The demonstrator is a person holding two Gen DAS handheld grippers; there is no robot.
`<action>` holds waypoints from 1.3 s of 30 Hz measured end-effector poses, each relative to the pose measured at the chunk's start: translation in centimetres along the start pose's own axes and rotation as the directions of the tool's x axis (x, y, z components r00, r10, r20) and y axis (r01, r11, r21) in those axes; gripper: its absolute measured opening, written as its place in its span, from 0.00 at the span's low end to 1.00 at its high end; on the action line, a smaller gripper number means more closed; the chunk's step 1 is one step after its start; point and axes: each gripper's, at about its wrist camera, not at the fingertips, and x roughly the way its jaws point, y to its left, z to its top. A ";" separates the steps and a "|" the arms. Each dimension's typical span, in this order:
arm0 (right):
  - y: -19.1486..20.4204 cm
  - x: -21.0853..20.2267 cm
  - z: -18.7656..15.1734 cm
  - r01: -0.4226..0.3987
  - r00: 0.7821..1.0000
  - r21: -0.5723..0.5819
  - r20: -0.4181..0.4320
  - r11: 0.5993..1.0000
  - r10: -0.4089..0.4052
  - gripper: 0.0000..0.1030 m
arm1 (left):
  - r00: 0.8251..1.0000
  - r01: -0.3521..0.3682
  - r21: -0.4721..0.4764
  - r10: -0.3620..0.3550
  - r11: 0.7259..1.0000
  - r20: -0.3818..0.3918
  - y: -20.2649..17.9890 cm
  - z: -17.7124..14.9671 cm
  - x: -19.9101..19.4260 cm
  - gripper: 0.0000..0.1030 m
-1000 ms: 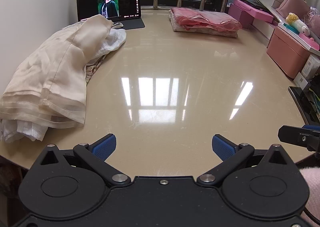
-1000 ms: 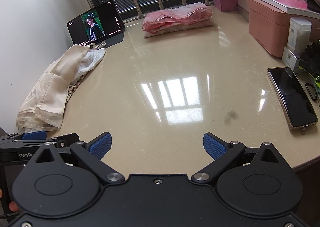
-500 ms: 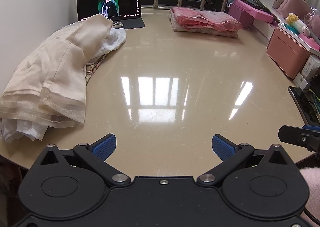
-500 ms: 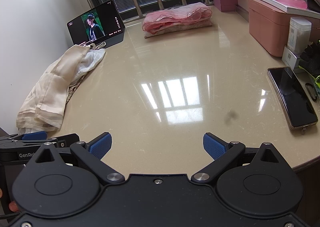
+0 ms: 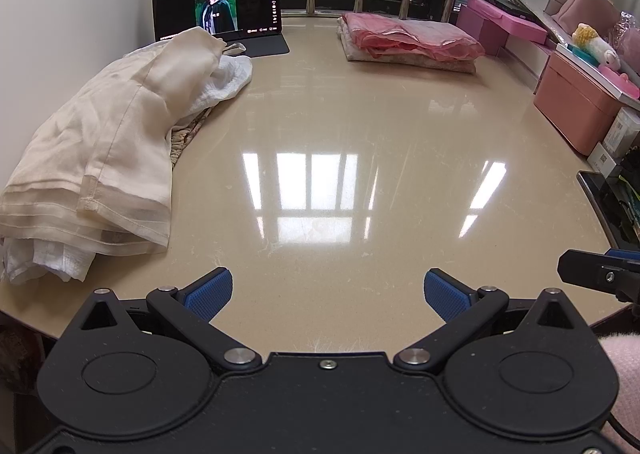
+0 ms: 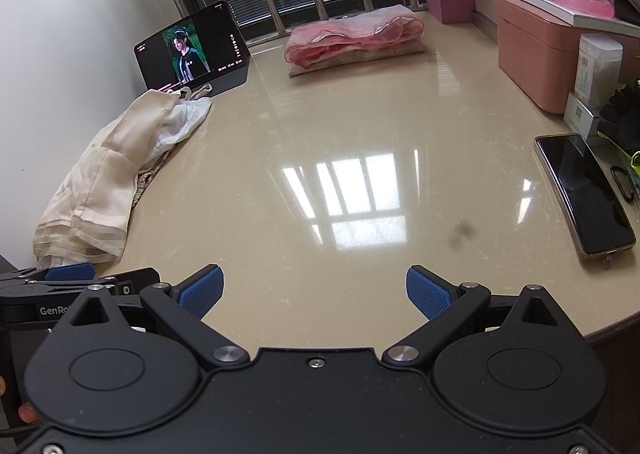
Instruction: Fold clothes
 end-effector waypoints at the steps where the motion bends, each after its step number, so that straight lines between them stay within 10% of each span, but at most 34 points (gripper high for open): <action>1: 0.0 0.0 0.0 0.000 1.000 0.000 -0.001 1.000 0.000 0.97 | 1.000 0.000 -0.002 0.000 1.000 0.000 0.0 0.0 0.0 1.00; 39: 0.2 0.1 0.0 -0.011 1.000 -0.014 -0.010 1.000 0.011 0.97 | 1.000 0.014 -0.017 -0.014 1.000 -0.003 0.2 0.1 0.2 1.00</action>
